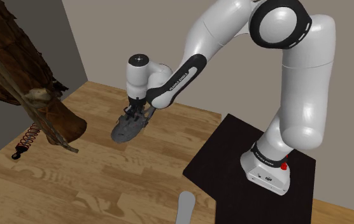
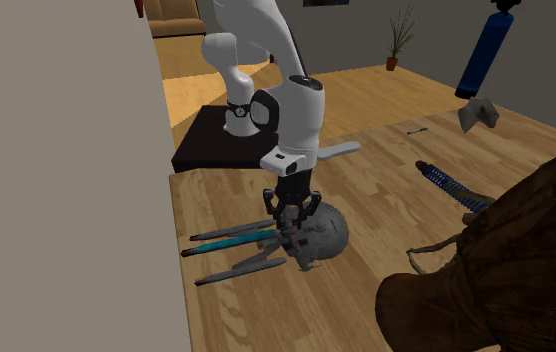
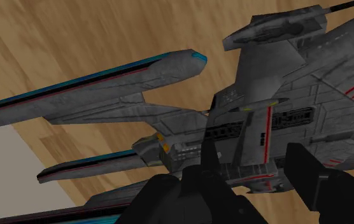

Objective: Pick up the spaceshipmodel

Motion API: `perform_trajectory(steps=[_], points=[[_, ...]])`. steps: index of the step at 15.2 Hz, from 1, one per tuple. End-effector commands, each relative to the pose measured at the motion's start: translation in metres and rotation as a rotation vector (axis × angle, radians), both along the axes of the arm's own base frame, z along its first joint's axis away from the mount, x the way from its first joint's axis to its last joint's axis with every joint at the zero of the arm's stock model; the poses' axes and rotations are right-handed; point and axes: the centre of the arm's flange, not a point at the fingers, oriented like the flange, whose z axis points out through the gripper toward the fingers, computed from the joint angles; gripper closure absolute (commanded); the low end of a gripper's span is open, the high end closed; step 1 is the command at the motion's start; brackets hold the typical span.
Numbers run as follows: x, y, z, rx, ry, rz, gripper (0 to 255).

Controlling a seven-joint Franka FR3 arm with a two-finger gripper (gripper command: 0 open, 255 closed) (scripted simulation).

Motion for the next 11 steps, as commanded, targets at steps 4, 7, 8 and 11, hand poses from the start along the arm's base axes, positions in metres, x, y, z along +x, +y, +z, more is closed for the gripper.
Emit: perform_trajectory(steps=[4, 7, 8, 11], points=[[0.001, -0.001, 0.028, 0.0, -0.001, 0.0, 255], [0.001, -0.001, 0.043, 0.0, -0.001, 0.0, 255], [0.001, -0.001, 0.049, 0.0, -0.001, 0.0, 255], [0.001, -0.001, 0.055, 0.0, -0.001, 0.0, 255]])
